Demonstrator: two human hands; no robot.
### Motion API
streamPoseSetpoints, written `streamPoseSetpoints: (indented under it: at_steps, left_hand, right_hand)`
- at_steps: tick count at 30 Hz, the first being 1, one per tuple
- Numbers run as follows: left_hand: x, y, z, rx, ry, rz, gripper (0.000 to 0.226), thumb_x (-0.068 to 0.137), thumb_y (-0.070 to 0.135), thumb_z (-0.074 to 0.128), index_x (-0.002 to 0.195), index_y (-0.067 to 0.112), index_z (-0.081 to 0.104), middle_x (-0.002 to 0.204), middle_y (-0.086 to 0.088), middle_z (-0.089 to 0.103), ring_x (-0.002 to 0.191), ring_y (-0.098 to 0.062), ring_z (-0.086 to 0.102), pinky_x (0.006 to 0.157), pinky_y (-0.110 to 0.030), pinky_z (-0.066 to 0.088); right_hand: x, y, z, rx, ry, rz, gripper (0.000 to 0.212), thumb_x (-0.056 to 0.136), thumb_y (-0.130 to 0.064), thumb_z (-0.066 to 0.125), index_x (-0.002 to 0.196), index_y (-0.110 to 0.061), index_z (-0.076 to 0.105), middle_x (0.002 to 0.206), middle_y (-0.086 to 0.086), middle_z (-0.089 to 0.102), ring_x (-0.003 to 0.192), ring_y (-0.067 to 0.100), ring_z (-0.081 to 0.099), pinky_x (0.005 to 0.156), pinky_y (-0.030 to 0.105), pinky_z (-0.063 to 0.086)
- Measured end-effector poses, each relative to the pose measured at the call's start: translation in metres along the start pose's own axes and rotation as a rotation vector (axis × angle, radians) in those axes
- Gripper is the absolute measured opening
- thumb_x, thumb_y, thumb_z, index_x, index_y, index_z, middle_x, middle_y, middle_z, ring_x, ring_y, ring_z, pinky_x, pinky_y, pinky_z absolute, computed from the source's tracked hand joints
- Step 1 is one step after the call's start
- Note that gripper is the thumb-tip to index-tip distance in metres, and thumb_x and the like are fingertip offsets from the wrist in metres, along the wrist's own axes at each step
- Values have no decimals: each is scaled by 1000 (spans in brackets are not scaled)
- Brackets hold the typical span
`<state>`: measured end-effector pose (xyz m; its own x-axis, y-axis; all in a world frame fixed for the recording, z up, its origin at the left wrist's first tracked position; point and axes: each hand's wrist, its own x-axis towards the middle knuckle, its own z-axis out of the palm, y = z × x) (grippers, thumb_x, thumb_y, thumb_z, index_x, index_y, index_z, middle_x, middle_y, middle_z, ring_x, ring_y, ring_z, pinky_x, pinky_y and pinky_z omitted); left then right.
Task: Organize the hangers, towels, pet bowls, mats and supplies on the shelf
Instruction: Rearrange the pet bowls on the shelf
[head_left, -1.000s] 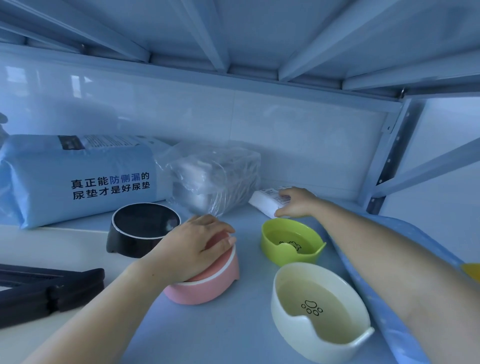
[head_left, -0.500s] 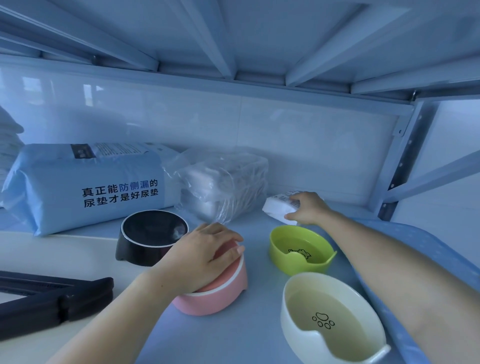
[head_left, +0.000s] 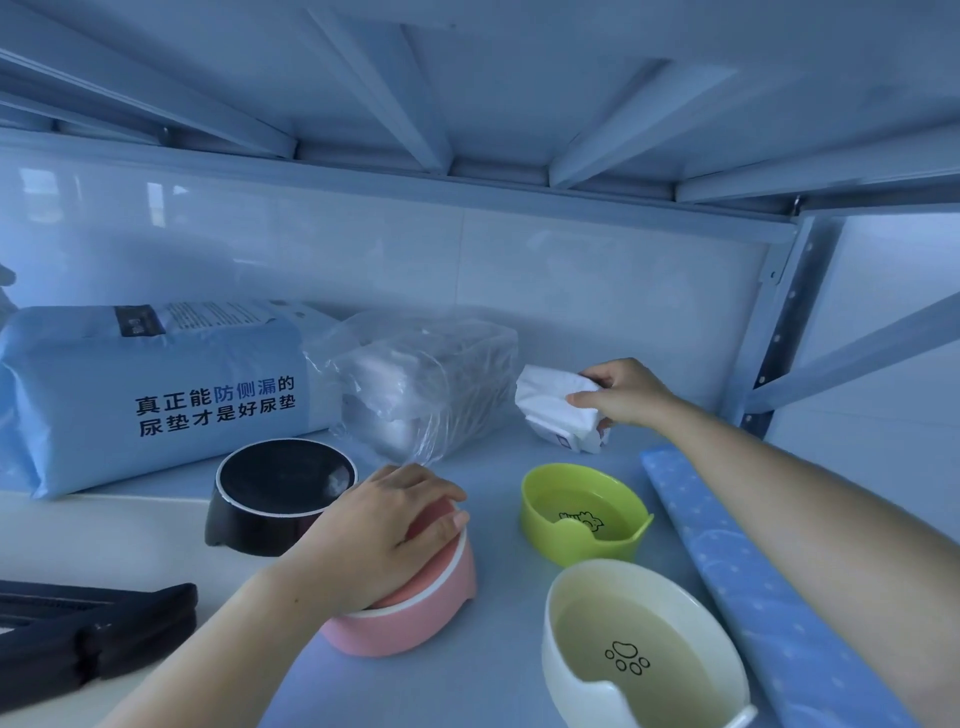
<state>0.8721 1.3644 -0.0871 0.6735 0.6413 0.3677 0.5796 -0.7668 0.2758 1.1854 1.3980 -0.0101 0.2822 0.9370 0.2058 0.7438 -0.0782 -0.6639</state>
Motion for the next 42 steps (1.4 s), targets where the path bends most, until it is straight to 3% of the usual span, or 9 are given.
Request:
streamPoseSetpoints:
  at_steps: [6, 12, 16, 21, 27, 31, 35, 38, 42]
  left_hand:
    - [0, 0, 0, -4, 6, -2, 65, 75, 71, 9, 122, 47, 48, 120, 29, 45, 114, 4, 39, 97, -20, 34]
    - [1, 0, 0, -8, 17, 1, 74, 73, 81, 7, 122, 46, 49, 119, 28, 46, 114, 4, 40, 98, -20, 33]
    - [0, 0, 0, -3, 24, 9, 91, 65, 85, -8, 123, 45, 49, 119, 27, 47, 114, 4, 40, 97, -19, 33]
    - [0, 3, -4, 34, -56, -1, 91, 60, 93, 5, 128, 46, 42, 124, 24, 43, 121, 0, 36, 102, -23, 30]
    - [-3, 6, -7, 75, -121, -17, 79, 60, 81, 25, 132, 49, 33, 128, 26, 35, 124, 3, 28, 103, -22, 26]
    - [-3, 6, -7, 55, -110, -11, 78, 60, 80, 25, 131, 49, 35, 126, 27, 36, 122, 4, 29, 102, -21, 27]
    - [-1, 6, -7, 47, -106, -13, 78, 60, 79, 25, 130, 49, 36, 123, 28, 36, 122, 3, 29, 102, -22, 26]
    - [-1, 6, -6, 57, -113, -9, 78, 59, 80, 23, 130, 50, 35, 120, 30, 31, 121, 5, 28, 102, -21, 25]
    - [-1, 7, -6, 54, -116, -11, 78, 59, 80, 22, 130, 51, 34, 120, 31, 30, 121, 5, 27, 102, -20, 24]
  right_hand:
    - [1, -18, -31, 342, -119, 130, 24, 82, -9, 67, 103, -17, 66, 95, 8, 68, 83, 24, 66, 67, 36, 58]
    - [10, -4, -28, 493, 111, 207, 27, 82, -11, 67, 107, -19, 61, 102, 7, 61, 77, 20, 63, 58, 35, 59]
    - [13, 1, -30, 558, 146, 257, 31, 83, -12, 66, 112, -19, 59, 115, 10, 59, 91, 27, 63, 61, 38, 57]
    - [15, -5, -30, 628, 144, 302, 37, 84, -7, 64, 118, -19, 55, 120, 10, 53, 99, 34, 61, 59, 41, 58]
    - [20, -7, -9, 838, 137, 428, 31, 91, 0, 50, 118, -17, 50, 126, 13, 44, 110, 37, 51, 35, 31, 51]
    - [12, 11, 5, 661, 164, 482, 25, 91, -9, 49, 115, -14, 56, 122, 11, 54, 103, 35, 59, 40, 32, 53]
    - [-2, 19, 3, 325, 127, 379, 27, 93, -28, 49, 116, -16, 56, 103, 7, 57, 88, 26, 57, 74, 40, 51]
    - [-12, 19, 3, 85, 2, 242, 34, 92, -26, 52, 125, -28, 55, 114, -3, 53, 102, 22, 53, 78, 40, 49]
    - [-14, 30, 7, -102, -30, 101, 35, 92, -13, 47, 124, -20, 58, 115, -2, 60, 86, 16, 61, 70, 24, 45]
